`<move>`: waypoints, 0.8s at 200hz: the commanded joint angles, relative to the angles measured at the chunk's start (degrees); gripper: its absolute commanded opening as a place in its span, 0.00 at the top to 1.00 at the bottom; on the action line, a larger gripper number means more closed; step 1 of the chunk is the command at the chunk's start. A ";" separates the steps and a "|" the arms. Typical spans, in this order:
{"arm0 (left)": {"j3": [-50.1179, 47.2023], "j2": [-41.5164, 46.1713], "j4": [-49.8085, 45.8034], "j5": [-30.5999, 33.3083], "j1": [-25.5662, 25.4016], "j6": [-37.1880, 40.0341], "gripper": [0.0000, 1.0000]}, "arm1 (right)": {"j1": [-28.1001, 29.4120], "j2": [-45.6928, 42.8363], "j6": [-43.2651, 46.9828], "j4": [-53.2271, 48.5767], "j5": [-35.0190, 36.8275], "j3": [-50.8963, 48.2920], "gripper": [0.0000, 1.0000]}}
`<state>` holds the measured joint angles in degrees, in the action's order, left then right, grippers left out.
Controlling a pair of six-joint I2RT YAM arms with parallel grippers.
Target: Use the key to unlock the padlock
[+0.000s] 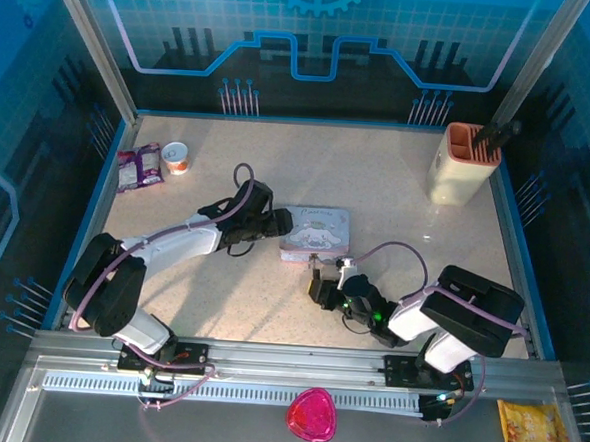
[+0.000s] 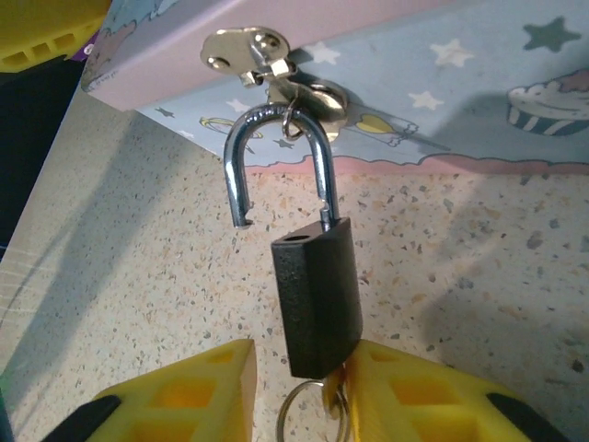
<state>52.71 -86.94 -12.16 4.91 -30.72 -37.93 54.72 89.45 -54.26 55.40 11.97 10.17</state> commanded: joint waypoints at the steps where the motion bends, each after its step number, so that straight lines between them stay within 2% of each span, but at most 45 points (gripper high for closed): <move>1: 2.15 -1.58 -0.57 -1.81 1.47 3.11 0.22 | -1.20 -1.76 -1.89 -10.91 3.53 1.04 0.65; 19: 2.66 -2.69 0.30 -4.38 1.73 3.95 0.22 | -1.20 -6.73 -1.56 -21.70 7.16 3.30 0.58; 40: 2.92 -3.87 1.43 -6.79 1.75 4.35 0.22 | -1.02 -13.86 0.30 -34.55 11.82 6.06 0.43; 68: 3.06 -5.29 1.81 -7.54 1.73 4.53 0.22 | -2.13 -22.59 4.08 -43.92 14.08 6.79 0.30; 109: 2.19 -6.78 1.61 -6.51 1.77 3.35 0.23 | -8.01 -31.87 9.20 -49.02 5.43 5.32 0.28; 137: 0.48 -7.29 2.50 -6.41 1.78 2.12 0.23 | -11.33 -37.24 11.47 -53.64 2.80 4.68 0.28; 160: -1.51 -6.86 3.53 -6.11 1.78 1.34 0.24 | -13.60 -40.16 13.28 -52.35 -1.96 3.35 0.30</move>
<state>53.76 -92.92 -9.28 -1.17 -29.19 -35.24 43.11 51.66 -44.29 5.76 15.46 15.44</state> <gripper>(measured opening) 0.766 0.710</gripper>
